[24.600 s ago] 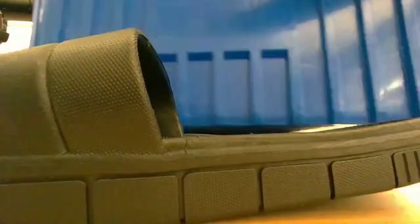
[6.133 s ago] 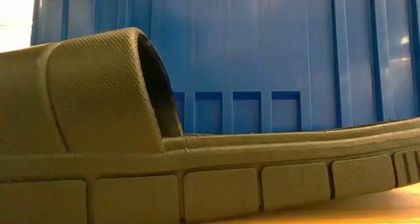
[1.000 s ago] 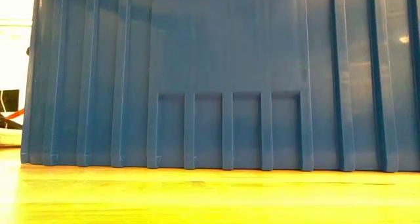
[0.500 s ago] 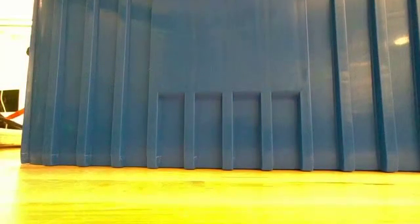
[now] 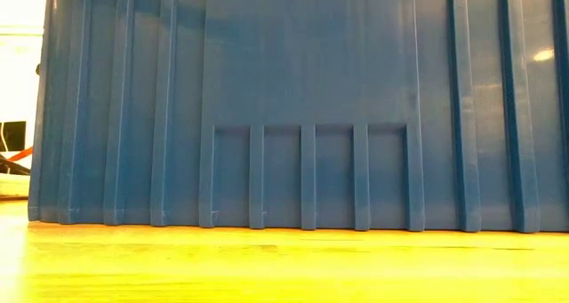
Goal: Pick and place slides into bin
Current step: Put the black slide into the blue bin
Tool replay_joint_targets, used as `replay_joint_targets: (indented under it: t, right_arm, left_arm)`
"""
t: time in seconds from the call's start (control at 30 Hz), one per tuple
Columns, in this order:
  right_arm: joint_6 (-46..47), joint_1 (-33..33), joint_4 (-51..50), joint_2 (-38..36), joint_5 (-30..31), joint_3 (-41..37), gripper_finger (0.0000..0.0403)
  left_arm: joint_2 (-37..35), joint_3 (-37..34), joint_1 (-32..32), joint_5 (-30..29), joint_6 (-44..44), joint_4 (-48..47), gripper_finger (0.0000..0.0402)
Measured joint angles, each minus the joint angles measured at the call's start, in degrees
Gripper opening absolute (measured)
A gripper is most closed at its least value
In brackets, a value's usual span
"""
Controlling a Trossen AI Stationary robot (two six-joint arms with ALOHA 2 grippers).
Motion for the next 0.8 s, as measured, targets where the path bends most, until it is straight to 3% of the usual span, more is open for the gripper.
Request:
replay_joint_targets:
  t: [0.17, 0.33, 0.8]
  right_arm:
    - [2.0, -0.1, 0.0, -0.1, 0.0, 0.0, 0.0012]
    - [3.1, -0.1, -0.1, -0.7, 1.0, 0.0, 0.0010]
    - [10.1, -0.9, -8.9, -5.1, 10.5, 0.1, 0.0009]
  left_arm:
    - [0.0, 0.0, 0.0, 0.3, 0.4, 0.2, 0.0001]
    - [-0.1, 0.0, 0.4, 0.2, 9.9, 0.3, 0.0021]
    - [-1.4, 0.2, 5.6, -0.4, 31.1, 0.9, 0.0239]
